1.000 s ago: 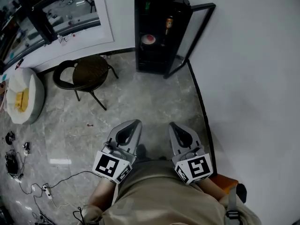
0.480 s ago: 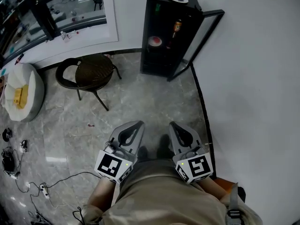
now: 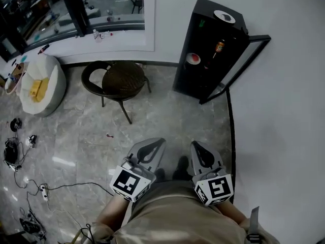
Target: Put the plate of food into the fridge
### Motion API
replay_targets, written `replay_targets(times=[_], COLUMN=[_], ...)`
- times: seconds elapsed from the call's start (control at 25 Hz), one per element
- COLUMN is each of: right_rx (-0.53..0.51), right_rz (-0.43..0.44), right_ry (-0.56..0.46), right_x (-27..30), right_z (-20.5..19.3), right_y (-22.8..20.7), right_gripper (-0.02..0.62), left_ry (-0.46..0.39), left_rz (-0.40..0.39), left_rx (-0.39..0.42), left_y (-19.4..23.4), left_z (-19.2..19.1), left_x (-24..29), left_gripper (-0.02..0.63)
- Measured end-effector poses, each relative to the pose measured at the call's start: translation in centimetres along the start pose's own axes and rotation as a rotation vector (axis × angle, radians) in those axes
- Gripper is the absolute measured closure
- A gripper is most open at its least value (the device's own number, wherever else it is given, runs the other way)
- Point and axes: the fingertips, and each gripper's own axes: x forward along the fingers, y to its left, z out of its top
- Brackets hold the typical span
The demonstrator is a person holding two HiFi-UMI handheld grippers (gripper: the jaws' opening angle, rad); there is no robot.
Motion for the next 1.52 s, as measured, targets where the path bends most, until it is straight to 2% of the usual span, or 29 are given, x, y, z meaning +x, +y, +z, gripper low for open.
replay_targets(times=[0.44, 1.2, 1.52], right_rx=[0.042, 0.079, 0.105], right_rz=[0.044, 0.038, 0.049], right_ry=[0.000, -0.007, -0.010], right_x=[3.1, 1.8, 1.3], right_z=[0.3, -1.0, -1.9], right_y=[-4.1, -18.8, -22.5], right_gripper=[0.572, 0.572, 0.572], left_ry=[0.030, 0.085, 0.083], left_rz=[0.052, 0.059, 0.061], left_rx=[0.016, 0.077, 0.127], left_y=[1.4, -4.0, -5.6], left_z=[0.6, 1.8, 2.6], left_x=[4.6, 17.4, 20.7], left_gripper=[0.595, 0.595, 0.595])
